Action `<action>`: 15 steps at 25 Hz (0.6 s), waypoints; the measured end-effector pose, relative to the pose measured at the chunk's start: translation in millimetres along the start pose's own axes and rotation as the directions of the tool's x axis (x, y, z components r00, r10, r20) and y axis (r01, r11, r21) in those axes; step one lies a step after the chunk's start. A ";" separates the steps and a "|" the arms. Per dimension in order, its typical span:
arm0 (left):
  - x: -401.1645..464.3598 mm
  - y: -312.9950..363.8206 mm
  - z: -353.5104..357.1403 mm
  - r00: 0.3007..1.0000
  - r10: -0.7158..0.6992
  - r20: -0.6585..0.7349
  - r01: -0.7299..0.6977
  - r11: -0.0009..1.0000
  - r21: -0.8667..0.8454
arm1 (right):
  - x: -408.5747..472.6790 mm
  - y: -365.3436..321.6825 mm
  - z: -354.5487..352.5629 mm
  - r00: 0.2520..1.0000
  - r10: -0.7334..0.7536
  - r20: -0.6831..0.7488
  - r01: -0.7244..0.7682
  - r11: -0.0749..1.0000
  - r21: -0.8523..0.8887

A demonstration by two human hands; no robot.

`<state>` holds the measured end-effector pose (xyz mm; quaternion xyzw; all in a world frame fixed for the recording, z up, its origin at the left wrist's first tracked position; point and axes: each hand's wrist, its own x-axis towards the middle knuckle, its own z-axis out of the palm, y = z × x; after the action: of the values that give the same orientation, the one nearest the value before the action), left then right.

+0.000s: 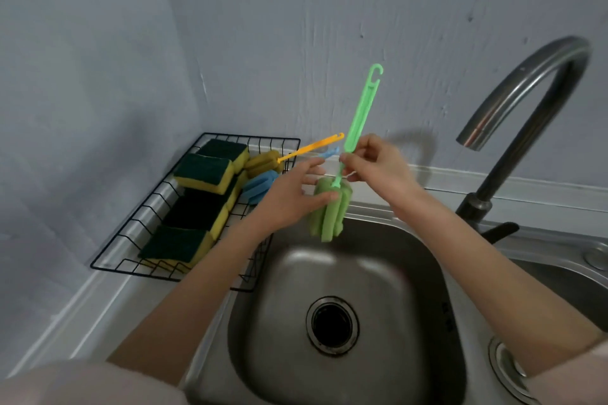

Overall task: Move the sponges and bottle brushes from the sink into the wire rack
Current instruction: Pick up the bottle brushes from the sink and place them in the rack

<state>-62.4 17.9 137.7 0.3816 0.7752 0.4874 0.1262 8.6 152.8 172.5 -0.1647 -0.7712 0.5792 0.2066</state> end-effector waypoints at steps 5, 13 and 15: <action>0.7 -14.0 -31.9 0.980 0.085 -0.178 -0.058 0.987 0.152 | 8.8 -13.4 32.8 1.000 -0.026 -0.011 0.028 0.986 0.167; -1.1 -82.8 -61.2 0.979 -0.042 -0.201 0.114 0.924 0.365 | 27.3 17.5 68.5 0.992 0.126 0.027 -0.128 0.940 0.315; -3.7 -100.4 -52.2 0.983 -0.104 -0.152 0.155 0.914 0.376 | 27.1 33.1 74.9 0.985 0.165 0.044 -0.171 0.944 0.282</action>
<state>-136.6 -42.6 77.3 0.3144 0.8860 0.3393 0.0303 -52.4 113.4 125.9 -0.1928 -0.6651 0.7010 0.1703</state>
